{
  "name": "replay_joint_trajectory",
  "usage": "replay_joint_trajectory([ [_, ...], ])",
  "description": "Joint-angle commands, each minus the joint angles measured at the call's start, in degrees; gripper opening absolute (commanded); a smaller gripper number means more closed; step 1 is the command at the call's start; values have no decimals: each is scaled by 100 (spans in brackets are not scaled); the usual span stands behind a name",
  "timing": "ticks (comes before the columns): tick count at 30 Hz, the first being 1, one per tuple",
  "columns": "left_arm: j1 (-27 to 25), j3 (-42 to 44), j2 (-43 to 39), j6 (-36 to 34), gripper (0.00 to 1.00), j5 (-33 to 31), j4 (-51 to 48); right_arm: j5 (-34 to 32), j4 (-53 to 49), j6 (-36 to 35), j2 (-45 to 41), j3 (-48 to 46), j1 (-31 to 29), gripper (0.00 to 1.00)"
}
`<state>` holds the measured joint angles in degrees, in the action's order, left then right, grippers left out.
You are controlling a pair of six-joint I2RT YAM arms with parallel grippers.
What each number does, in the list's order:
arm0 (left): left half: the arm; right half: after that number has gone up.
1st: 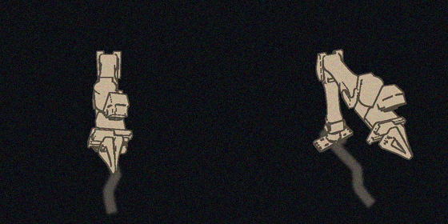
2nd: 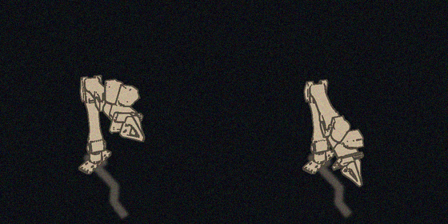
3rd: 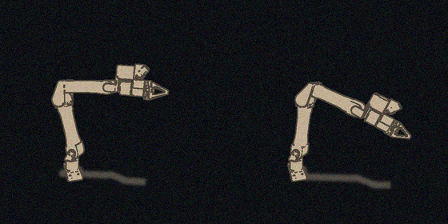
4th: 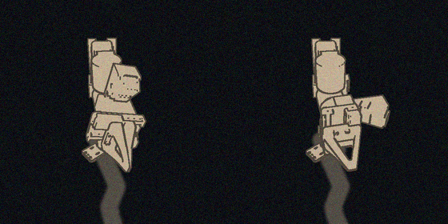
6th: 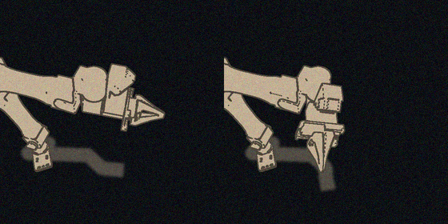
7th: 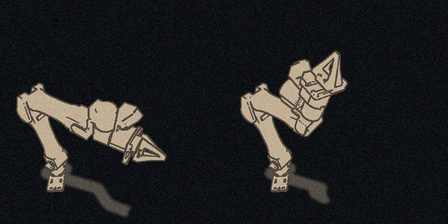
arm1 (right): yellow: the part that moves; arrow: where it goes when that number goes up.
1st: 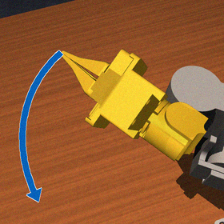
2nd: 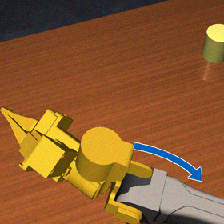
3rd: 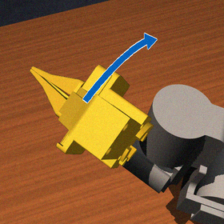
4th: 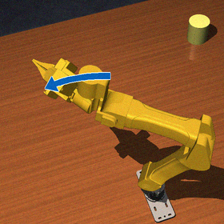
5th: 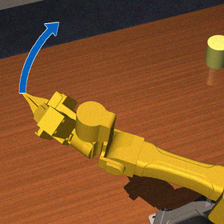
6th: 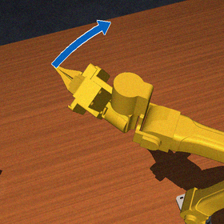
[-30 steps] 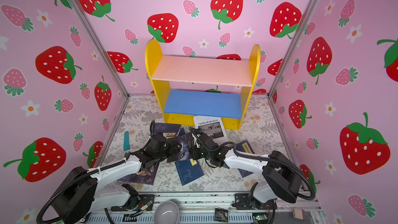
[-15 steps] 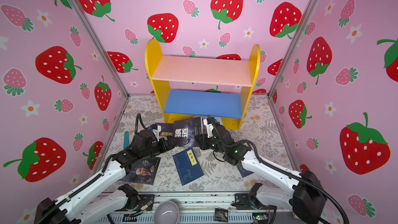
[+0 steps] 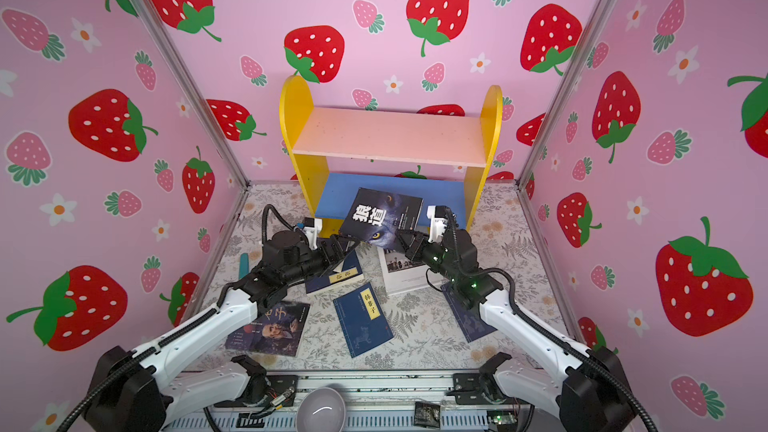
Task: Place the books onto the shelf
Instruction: 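Carry the wolf-cover book with both grippers onto the blue lower shelf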
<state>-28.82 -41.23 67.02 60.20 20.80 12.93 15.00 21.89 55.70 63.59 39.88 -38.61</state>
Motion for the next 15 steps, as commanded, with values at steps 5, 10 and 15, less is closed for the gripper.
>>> replay_joint_trajectory([
  [5,-111,-237,776,822,88,-519,2095,234,1476,754,208,-41,29,2],
  [10,-290,-399,1043,729,77,-1153,2429,-21,1885,934,468,-50,-19,3],
  [15,-317,-561,1416,888,55,-1462,2953,-223,1898,918,776,153,-23,4],
])
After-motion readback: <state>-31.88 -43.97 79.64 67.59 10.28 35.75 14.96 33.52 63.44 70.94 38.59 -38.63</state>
